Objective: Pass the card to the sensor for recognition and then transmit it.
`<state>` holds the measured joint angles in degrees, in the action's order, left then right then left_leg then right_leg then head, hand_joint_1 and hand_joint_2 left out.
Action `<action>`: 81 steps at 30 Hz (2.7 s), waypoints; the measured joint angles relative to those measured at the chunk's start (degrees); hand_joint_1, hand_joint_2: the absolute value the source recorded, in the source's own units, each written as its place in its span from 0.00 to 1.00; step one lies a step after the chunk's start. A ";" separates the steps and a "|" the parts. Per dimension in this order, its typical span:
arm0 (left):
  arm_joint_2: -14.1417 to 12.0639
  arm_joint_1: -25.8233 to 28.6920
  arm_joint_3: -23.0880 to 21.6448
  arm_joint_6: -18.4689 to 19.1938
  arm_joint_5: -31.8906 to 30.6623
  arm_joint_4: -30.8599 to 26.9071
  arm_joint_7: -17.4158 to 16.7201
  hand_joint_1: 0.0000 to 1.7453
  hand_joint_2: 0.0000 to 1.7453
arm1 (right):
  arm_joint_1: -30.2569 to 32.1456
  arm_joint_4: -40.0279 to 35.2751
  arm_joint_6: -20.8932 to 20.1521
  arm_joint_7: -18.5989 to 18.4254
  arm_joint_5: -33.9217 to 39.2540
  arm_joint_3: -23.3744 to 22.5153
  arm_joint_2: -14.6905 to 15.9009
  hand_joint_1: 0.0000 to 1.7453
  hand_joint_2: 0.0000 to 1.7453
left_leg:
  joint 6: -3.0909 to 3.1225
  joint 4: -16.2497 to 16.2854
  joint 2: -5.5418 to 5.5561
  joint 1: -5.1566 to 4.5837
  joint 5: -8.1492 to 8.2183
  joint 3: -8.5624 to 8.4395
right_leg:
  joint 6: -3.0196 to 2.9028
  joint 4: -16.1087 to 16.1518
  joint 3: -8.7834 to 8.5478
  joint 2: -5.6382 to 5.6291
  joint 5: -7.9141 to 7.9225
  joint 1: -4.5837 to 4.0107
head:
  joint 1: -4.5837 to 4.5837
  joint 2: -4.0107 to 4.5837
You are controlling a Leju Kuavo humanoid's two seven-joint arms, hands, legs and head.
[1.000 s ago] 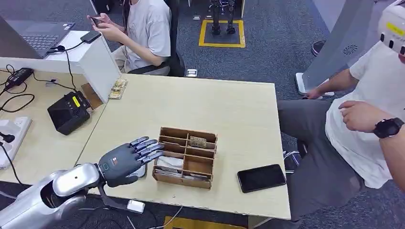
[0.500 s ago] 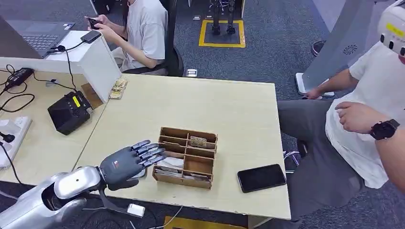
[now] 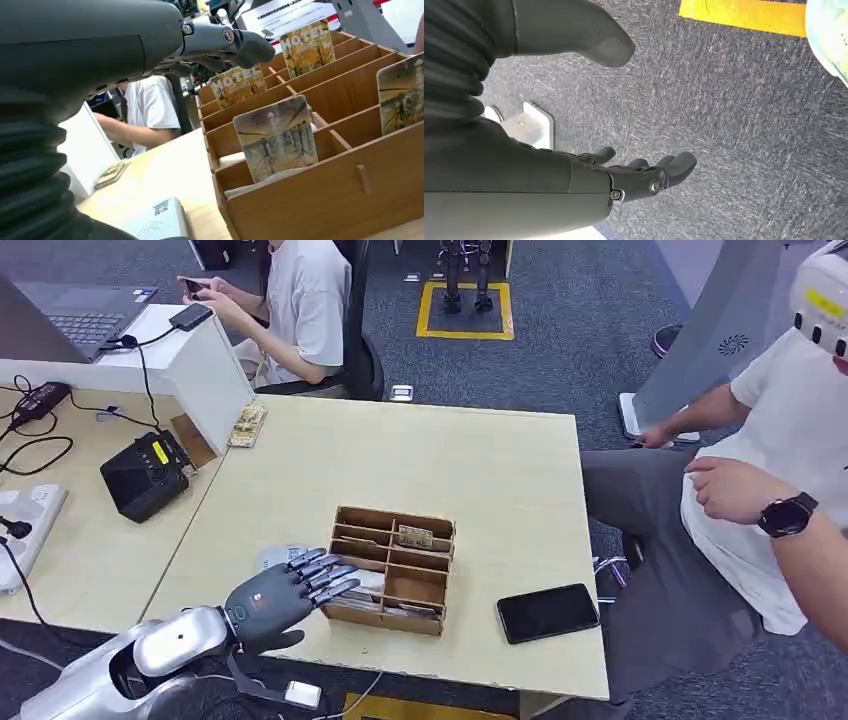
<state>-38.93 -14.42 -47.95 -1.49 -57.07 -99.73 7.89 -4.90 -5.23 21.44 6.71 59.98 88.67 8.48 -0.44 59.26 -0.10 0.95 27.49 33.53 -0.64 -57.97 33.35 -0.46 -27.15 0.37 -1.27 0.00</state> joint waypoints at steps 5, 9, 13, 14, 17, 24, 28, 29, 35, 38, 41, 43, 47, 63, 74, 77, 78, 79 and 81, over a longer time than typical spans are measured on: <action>1.07 0.14 0.00 -0.28 0.33 1.36 -0.55 0.00 1.00 | 0.00 0.00 0.00 0.00 -0.04 0.20 0.00 0.00 1.00 | 0.00 0.00 0.00 0.00 0.00 0.00 | 0.00 0.00 0.00 0.00 0.00 0.00 | 0.00 0.00; 1.59 0.20 0.00 -0.39 0.35 1.82 -0.61 0.00 1.00 | 0.00 0.00 0.00 0.00 -0.04 0.26 0.00 0.00 1.00 | 0.00 0.00 0.00 0.00 0.00 0.00 | 0.00 0.00 0.00 0.00 0.00 0.00 | 0.00 0.00; 2.16 0.28 0.00 -0.70 0.39 2.36 -1.05 0.00 1.00 | 0.00 0.00 0.00 0.00 -0.04 0.28 0.00 0.00 1.00 | 0.00 0.00 0.00 0.00 0.00 0.00 | 0.00 0.00 0.00 0.00 0.00 0.00 | 0.00 0.00; 2.40 0.28 0.00 -0.85 0.33 2.56 -1.14 0.00 1.00 | 0.00 0.00 0.00 0.00 -0.04 0.28 0.00 0.00 1.00 | 0.00 0.00 0.00 0.00 0.00 0.00 | 0.00 0.00 0.00 0.00 0.00 0.00 | 0.00 0.00; 3.21 0.27 0.00 -0.98 -0.11 3.26 -1.75 0.00 1.00 | 0.00 -0.02 0.00 0.02 -0.06 0.28 0.00 0.00 1.00 | 0.00 0.00 0.00 0.00 0.00 0.00 | 0.00 0.00 0.00 0.00 0.00 0.00 | 0.00 0.00; 4.90 0.27 0.02 -1.01 -0.90 4.94 -2.27 0.00 1.00 | 0.00 -0.02 0.00 0.05 -0.07 0.28 -0.02 0.00 1.00 | 0.00 0.00 0.00 0.00 0.00 0.00 | 0.00 0.00 0.00 0.00 0.00 0.00 | 0.00 0.00; 5.29 0.28 0.02 -1.03 -0.90 5.58 -2.27 0.00 1.00 | 0.01 -0.02 0.00 0.02 -0.04 0.28 0.00 0.00 1.00 | 0.00 0.00 0.00 0.01 0.00 0.00 | 0.00 0.00 0.00 0.00 0.00 0.00 | 0.00 0.00; 5.37 0.29 0.02 -1.03 -0.90 5.73 -2.27 0.00 1.00 | 0.01 -0.02 -0.02 -0.02 -0.04 0.28 -0.02 0.00 1.00 | 0.00 0.00 0.00 0.00 0.00 0.00 | 0.00 0.00 0.00 0.00 0.00 0.00 | 0.00 0.00; 6.05 0.31 0.07 -1.35 -0.90 6.43 -2.91 0.00 1.00 | 0.01 -0.02 0.00 0.02 -0.02 0.28 -0.13 0.00 1.00 | 0.00 0.00 0.00 0.00 0.00 0.00 | 0.00 0.00 0.00 0.00 0.00 0.00 | 0.00 0.00; 6.38 0.34 0.31 -1.36 -1.09 6.69 -2.91 0.00 1.00 | 0.02 -0.02 0.00 0.02 0.00 0.28 -0.22 0.00 1.00 | 0.00 0.00 0.00 0.00 0.00 0.00 | 0.00 0.00 0.00 0.00 0.00 0.00 | 0.00 0.00; 6.60 0.36 0.39 -1.36 -1.11 7.00 -2.93 0.00 1.00 | 0.02 -0.02 0.00 0.00 0.00 0.28 -0.24 0.00 1.00 | 0.00 0.00 0.00 0.00 0.00 0.00 | 0.00 0.00 0.00 0.00 0.00 0.00 | 0.00 0.00; 6.75 0.43 0.46 -1.35 -1.11 7.13 -3.10 0.00 1.00 | 0.02 -0.02 0.00 0.00 -0.02 0.28 -0.24 0.00 1.00 | 0.00 0.00 0.00 0.00 0.00 0.00 | 0.00 0.00 0.00 0.00 0.00 0.00 | 0.00 0.00; 6.86 1.21 1.57 -1.38 -1.11 7.37 -3.26 0.00 1.00 | 0.03 -0.02 0.00 0.02 0.00 0.28 -0.26 0.00 1.00 | 0.00 0.00 0.00 0.00 0.00 0.00 | 0.00 0.00 0.01 -0.01 0.00 0.00 | -0.02 0.00; 7.36 2.13 2.49 -1.38 -1.66 7.43 -3.26 0.00 1.00 | 0.02 -0.02 0.07 0.15 0.04 0.28 -0.33 0.00 1.00 | 0.00 0.00 0.00 0.00 0.00 0.00 | 0.00 0.00 0.00 0.00 0.00 0.00 | 0.00 0.00; 7.36 2.35 2.64 -0.85 -0.28 7.43 -1.88 0.00 1.00 | 0.02 -0.02 0.20 0.15 0.04 0.28 -0.33 0.00 1.00 | 0.00 0.00 0.00 0.00 0.00 0.01 | 0.00 0.00 0.00 0.00 0.00 0.00 | 0.00 0.00; 7.36 2.35 2.64 -0.66 0.33 7.43 -1.57 0.00 1.00 | 0.02 -0.02 0.20 0.15 0.04 0.28 -0.33 0.00 1.00 | 0.00 0.00 0.00 0.00 0.00 0.00 | 0.00 0.00 0.00 0.00 0.00 0.00 | 0.00 0.00; 7.36 2.35 2.64 -0.61 0.33 7.43 -1.55 0.00 1.00 | 0.02 -0.02 0.20 0.15 0.04 0.28 -0.33 0.00 1.00 | 0.00 0.00 0.00 0.00 0.00 0.01 | 0.00 0.00 0.00 0.00 0.00 0.00 | 0.00 0.00; 7.36 2.35 2.64 -0.57 0.33 7.43 -1.55 0.00 1.00 | 0.02 -0.02 0.22 0.15 0.04 0.28 -0.33 0.00 1.00 | 0.00 0.00 0.00 0.00 0.00 0.00 | 0.00 0.00 0.00 0.00 0.00 0.00 | 0.00 0.00; 7.39 2.35 2.64 -0.55 0.33 7.43 -1.53 0.00 1.00 | 0.02 -0.02 0.20 0.15 0.04 0.28 -0.33 0.00 1.00 | 0.00 0.00 0.00 0.00 0.00 0.00 | 0.00 0.00 0.00 0.00 0.00 0.00 | 0.00 0.00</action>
<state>-31.54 -12.07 -45.31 -2.03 -56.74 -92.30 6.36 -4.88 -5.25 21.64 6.86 60.02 88.96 8.15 -0.44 59.26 -0.09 0.95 27.49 33.53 -0.64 -57.98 33.35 -0.47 -27.15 0.37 -1.27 0.00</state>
